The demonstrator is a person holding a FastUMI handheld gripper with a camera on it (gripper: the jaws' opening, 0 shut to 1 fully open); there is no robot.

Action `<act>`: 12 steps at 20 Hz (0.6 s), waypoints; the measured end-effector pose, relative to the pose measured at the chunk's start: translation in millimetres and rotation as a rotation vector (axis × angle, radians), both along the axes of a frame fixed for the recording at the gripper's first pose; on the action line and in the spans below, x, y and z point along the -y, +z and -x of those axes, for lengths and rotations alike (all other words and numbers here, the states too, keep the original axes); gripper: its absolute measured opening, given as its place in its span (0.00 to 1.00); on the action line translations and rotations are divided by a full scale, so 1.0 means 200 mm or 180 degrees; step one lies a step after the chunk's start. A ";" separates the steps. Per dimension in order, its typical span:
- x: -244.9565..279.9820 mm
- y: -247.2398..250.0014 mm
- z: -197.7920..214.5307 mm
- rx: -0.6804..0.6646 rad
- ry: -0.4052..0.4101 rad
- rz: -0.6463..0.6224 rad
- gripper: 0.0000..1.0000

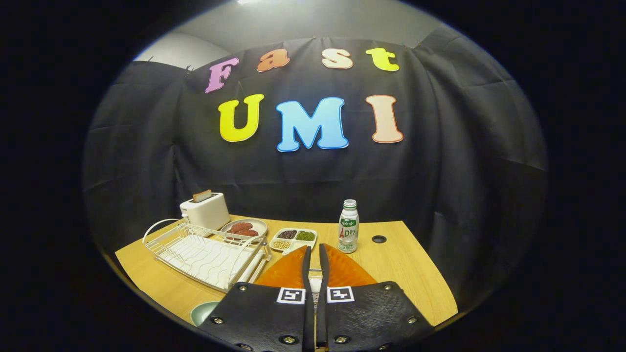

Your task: Take the plate from the dish rack, then take the spoon from the basket and place it into the plate.

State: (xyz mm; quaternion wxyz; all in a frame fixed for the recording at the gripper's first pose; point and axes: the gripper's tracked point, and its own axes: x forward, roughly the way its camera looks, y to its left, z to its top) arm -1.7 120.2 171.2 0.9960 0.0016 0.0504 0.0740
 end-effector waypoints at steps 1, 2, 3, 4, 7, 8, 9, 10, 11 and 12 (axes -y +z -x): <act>0.00 0.02 0.03 -0.0023 -0.0018 -0.0005 0.02; -0.01 0.04 0.06 -0.0032 -0.0026 -0.0015 0.02; -0.01 0.06 0.08 -0.0031 -0.0038 -0.0005 0.02; -0.01 0.07 0.11 -0.0047 -0.0053 0.0005 0.02; -0.05 0.08 0.19 -0.0112 -0.0033 0.0024 0.02; -0.07 0.08 0.21 -0.0141 -0.0023 0.0037 0.02; -0.09 0.07 0.23 -0.0166 -0.0003 0.0055 0.02; -0.11 0.06 0.25 -0.0201 0.0013 0.0064 0.02; -0.14 0.05 0.27 -0.0232 0.0039 0.0071 0.02; -0.16 0.03 0.28 -0.0270 0.0050 0.0080 0.02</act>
